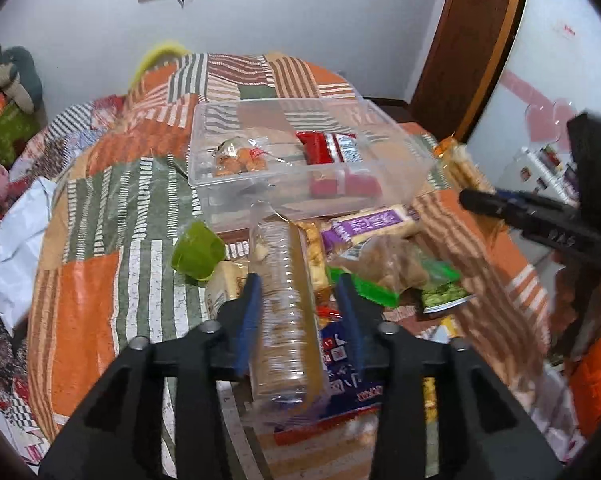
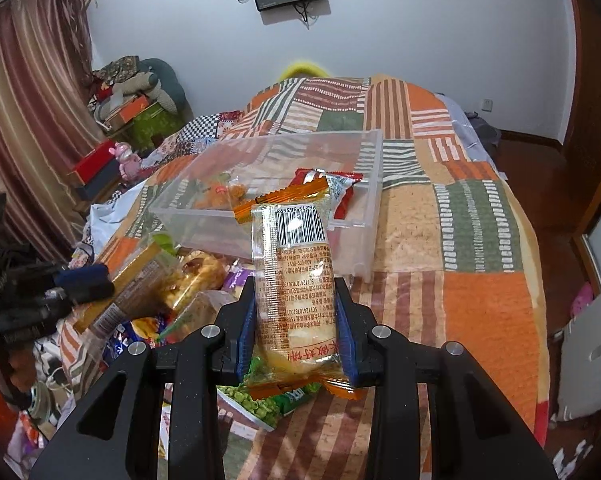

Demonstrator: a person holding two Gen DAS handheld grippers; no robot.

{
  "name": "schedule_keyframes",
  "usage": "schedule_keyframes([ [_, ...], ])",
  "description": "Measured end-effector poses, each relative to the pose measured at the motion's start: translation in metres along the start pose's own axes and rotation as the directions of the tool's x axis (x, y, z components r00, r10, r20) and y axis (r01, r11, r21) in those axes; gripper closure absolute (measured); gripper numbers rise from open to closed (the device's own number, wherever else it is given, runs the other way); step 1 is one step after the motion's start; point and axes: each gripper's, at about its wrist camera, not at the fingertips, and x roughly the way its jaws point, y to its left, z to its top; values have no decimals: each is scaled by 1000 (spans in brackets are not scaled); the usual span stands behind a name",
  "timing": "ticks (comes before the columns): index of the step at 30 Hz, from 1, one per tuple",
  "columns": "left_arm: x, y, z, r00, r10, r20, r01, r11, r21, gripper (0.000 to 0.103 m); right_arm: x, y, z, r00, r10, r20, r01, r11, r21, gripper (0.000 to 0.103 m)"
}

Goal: Organize snacks
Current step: 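Lower both held rolls into the clear box and open both grippers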

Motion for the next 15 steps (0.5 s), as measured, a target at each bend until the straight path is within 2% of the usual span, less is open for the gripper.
schedule_keyframes([
  [5,22,-2,-5,998,20,-59,-20,1000,3,58,-2,-2,-2,1000,0,-7,0,1000,3,71],
  [8,26,-2,-8,999,24,-38,-23,1000,9,66,-2,-4,-4,1000,0,-10,0,1000,7,71],
  [15,21,-2,-4,1000,24,-12,-24,1000,6,67,-3,-4,0,1000,7,2,-7,1000,10,71],
])
